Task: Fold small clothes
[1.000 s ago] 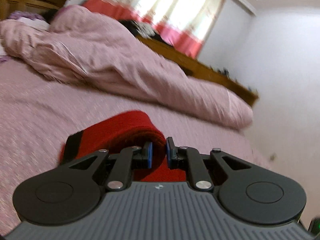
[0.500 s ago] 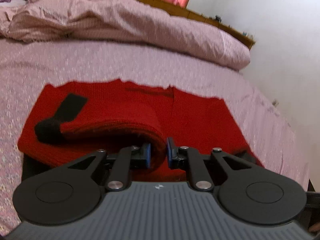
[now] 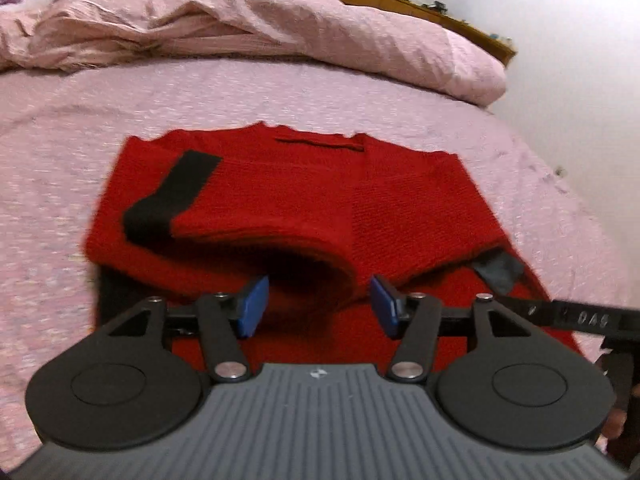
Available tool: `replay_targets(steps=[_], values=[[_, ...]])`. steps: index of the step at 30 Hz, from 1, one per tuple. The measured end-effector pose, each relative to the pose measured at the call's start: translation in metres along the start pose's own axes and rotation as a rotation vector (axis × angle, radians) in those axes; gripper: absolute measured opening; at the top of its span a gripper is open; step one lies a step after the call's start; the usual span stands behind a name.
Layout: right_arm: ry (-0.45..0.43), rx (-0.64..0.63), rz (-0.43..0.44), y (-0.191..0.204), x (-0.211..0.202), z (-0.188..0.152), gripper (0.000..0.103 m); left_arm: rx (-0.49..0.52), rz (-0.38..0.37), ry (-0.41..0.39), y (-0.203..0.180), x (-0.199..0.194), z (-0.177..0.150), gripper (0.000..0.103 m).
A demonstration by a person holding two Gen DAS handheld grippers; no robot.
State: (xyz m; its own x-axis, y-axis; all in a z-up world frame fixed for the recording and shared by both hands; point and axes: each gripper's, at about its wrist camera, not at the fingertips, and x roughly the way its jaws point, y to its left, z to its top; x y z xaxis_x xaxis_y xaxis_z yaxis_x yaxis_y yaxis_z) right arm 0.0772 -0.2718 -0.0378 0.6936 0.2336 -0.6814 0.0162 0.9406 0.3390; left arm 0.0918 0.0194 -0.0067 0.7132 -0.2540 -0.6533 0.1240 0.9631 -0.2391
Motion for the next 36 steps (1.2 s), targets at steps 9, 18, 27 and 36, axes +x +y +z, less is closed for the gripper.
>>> replay_targets(steps=[9, 18, 27, 36], values=[[0.016, -0.114, 0.085, 0.047, 0.005, 0.010, 0.060, -0.065, 0.244, 0.012, 0.049, -0.016, -0.015, 0.062], [0.039, -0.276, 0.172, 0.113, 0.022, 0.018, 0.060, -0.081, 0.343, 0.004, 0.074, -0.006, -0.010, 0.062], [0.020, -0.496, 0.138, 0.169, 0.052, 0.013, 0.060, -0.082, 0.373, 0.009, 0.077, 0.005, -0.007, 0.062], [-0.077, -0.543, 0.071, 0.174, 0.067, 0.018, 0.016, -0.106, 0.383, 0.010, 0.084, 0.011, -0.004, 0.062]])
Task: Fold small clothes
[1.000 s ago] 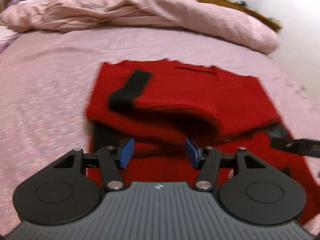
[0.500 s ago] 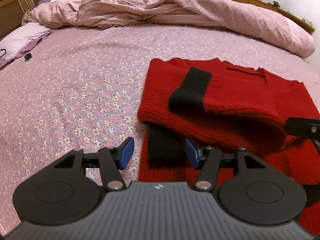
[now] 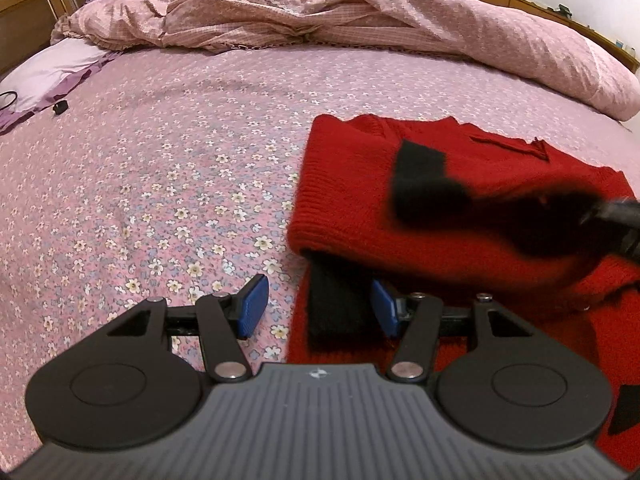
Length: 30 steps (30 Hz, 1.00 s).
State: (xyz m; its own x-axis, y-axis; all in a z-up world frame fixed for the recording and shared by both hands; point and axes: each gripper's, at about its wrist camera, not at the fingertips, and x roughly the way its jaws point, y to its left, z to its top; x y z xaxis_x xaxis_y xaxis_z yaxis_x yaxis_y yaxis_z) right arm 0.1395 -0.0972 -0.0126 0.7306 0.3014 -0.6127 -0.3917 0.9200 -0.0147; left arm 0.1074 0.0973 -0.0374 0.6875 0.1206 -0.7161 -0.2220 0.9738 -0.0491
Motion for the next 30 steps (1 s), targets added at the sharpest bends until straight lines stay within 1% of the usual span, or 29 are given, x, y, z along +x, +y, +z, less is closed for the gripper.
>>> replay_targets(steps=[5, 8, 10, 14, 16, 18, 22, 25, 30], values=[[-0.151, 0.066, -0.066, -0.024, -0.029, 0.009, 0.014, -0.007, 0.007, 0.003, 0.000, 0.004, 0.002, 0.062], [-0.195, 0.111, -0.104, -0.039, -0.037, 0.004, 0.014, -0.009, 0.011, 0.004, 0.000, 0.006, 0.002, 0.063], [-0.187, 0.164, -0.107, -0.052, -0.034, -0.006, 0.014, -0.012, 0.012, 0.005, 0.000, 0.007, 0.002, 0.064], [-0.100, 0.297, -0.067, -0.074, -0.016, -0.033, 0.017, -0.006, 0.016, 0.004, -0.001, 0.006, 0.002, 0.064], [-0.067, 0.361, -0.072, -0.082, -0.013, -0.044, 0.038, -0.007, 0.014, 0.005, 0.000, 0.007, 0.002, 0.064], [-0.080, 0.425, -0.082, -0.090, -0.018, -0.052, 0.047, -0.008, 0.013, 0.006, 0.001, 0.007, 0.002, 0.064], [-0.139, 0.537, -0.090, -0.111, -0.038, -0.062, 0.049, -0.011, 0.014, 0.008, 0.001, 0.007, 0.002, 0.064], [-0.156, 0.624, -0.107, -0.127, -0.051, -0.073, 0.050, -0.012, 0.014, 0.008, 0.001, 0.007, 0.002, 0.064], [-0.101, 0.746, -0.095, -0.148, -0.058, -0.096, 0.051, -0.019, 0.012, 0.013, 0.002, 0.007, 0.002, 0.064]])
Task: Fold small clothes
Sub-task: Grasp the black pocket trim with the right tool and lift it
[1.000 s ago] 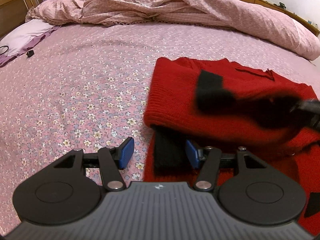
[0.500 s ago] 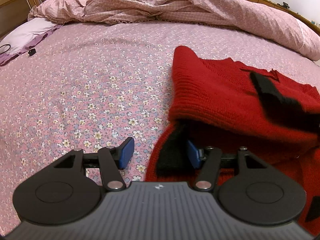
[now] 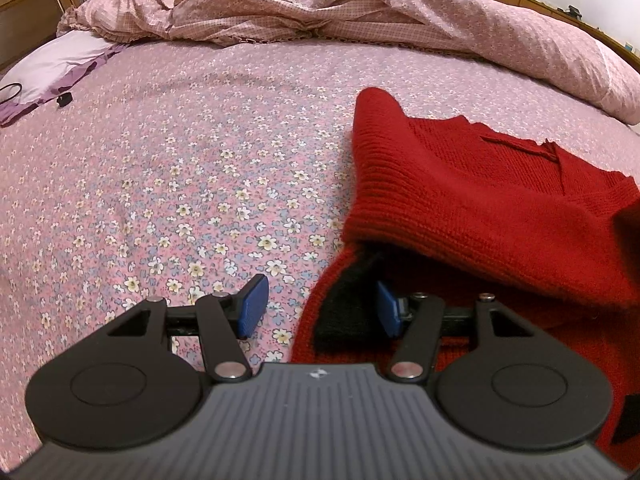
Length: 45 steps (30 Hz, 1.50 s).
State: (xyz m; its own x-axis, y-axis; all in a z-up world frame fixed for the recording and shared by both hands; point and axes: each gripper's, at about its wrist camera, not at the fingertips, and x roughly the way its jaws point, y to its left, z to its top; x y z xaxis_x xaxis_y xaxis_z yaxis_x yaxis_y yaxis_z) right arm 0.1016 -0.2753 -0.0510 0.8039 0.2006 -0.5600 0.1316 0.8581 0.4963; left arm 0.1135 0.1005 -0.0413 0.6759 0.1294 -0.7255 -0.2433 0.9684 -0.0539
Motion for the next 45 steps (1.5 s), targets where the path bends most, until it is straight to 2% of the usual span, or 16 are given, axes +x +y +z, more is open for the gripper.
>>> replay_targets(steps=[4, 9, 12, 17, 22, 23, 24, 25, 27, 31, 36, 38, 42, 45], values=[[0.018, 0.050, -0.050, -0.021, -0.010, -0.002, 0.051, -0.004, 0.000, 0.003, 0.000, -0.001, 0.001, 0.064], [-0.023, 0.057, -0.073, -0.032, -0.030, 0.010, 0.051, 0.006, 0.008, -0.003, -0.001, -0.006, 0.003, 0.064], [-0.048, -0.042, -0.064, -0.025, -0.028, 0.028, 0.051, 0.020, 0.018, -0.011, -0.002, -0.008, 0.005, 0.064], [-0.034, -0.275, -0.073, -0.003, 0.008, 0.046, 0.051, 0.032, 0.031, -0.010, -0.006, -0.006, 0.006, 0.064], [0.043, -0.349, -0.084, -0.002, 0.043, 0.049, 0.051, 0.043, 0.034, -0.023, -0.006, -0.003, 0.011, 0.064], [0.044, -0.369, -0.081, -0.001, 0.043, 0.046, 0.049, 0.043, 0.034, -0.025, -0.006, -0.003, 0.013, 0.064], [0.042, -0.401, -0.080, 0.001, 0.040, 0.044, 0.037, 0.042, 0.034, -0.028, -0.006, -0.002, 0.014, 0.064], [0.036, -0.433, -0.075, 0.004, 0.037, 0.042, 0.017, 0.041, 0.035, -0.029, -0.006, -0.001, 0.015, 0.064], [0.019, -0.472, -0.064, 0.009, 0.030, 0.044, 0.013, 0.041, 0.039, -0.028, -0.007, 0.002, 0.016, 0.064], [-0.071, -0.511, -0.030, 0.020, 0.017, 0.060, 0.012, 0.048, 0.042, -0.029, -0.008, 0.005, 0.015, 0.064], [-0.142, -0.503, -0.050, 0.027, 0.036, 0.082, 0.012, 0.059, 0.036, -0.035, -0.007, 0.009, 0.015, 0.064], [-0.130, -0.510, -0.049, 0.026, 0.051, 0.083, 0.012, 0.061, 0.032, -0.035, -0.007, 0.009, 0.016, 0.064], [-0.024, -0.537, -0.106, 0.017, 0.092, 0.069, 0.014, 0.069, 0.003, -0.036, -0.004, -0.001, 0.016, 0.064], [-0.057, -0.510, -0.108, 0.011, 0.092, 0.065, 0.018, 0.082, -0.020, -0.060, -0.003, -0.017, 0.017, 0.064]])
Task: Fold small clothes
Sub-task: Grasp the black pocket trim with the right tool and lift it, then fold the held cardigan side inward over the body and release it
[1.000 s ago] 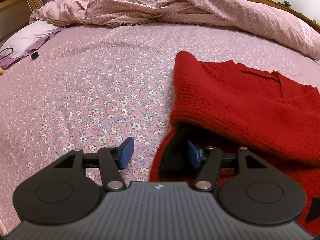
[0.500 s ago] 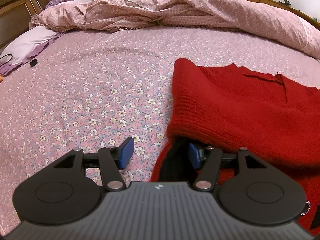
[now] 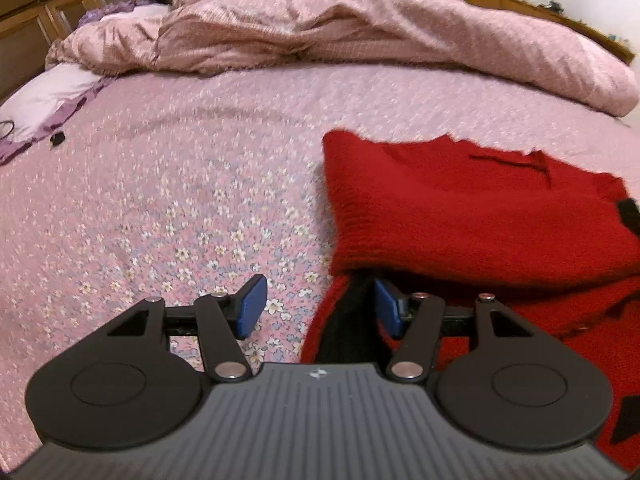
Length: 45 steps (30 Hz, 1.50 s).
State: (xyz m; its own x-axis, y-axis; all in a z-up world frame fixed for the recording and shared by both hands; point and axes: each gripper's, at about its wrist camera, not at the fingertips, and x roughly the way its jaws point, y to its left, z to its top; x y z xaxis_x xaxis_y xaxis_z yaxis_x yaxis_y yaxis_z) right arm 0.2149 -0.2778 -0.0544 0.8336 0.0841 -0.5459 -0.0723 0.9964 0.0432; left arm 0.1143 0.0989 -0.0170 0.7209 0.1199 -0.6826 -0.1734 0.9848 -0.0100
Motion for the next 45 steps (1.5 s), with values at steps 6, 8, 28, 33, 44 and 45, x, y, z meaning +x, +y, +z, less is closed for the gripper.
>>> replay_targets(steps=[6, 8, 28, 33, 44, 45], values=[[0.018, 0.105, -0.001, -0.012, -0.022, 0.007, 0.025, 0.042, -0.046, -0.071, -0.010, -0.027, 0.010, 0.064], [0.018, 0.149, 0.011, -0.018, -0.036, 0.006, 0.026, 0.055, -0.057, -0.074, -0.016, -0.024, 0.012, 0.064], [0.052, 0.270, 0.017, -0.042, -0.045, -0.031, 0.054, 0.123, 0.027, -0.029, -0.028, 0.023, 0.008, 0.072], [0.050, 0.285, 0.032, -0.048, -0.069, -0.031, 0.054, 0.152, 0.015, -0.020, -0.021, -0.001, -0.003, 0.072], [0.110, 0.256, 0.025, -0.060, -0.131, -0.062, 0.054, 0.066, -0.049, 0.038, 0.014, -0.051, -0.036, 0.072], [0.117, 0.261, 0.028, -0.062, -0.136, -0.065, 0.054, 0.065, -0.053, 0.040, 0.015, -0.054, -0.039, 0.072]])
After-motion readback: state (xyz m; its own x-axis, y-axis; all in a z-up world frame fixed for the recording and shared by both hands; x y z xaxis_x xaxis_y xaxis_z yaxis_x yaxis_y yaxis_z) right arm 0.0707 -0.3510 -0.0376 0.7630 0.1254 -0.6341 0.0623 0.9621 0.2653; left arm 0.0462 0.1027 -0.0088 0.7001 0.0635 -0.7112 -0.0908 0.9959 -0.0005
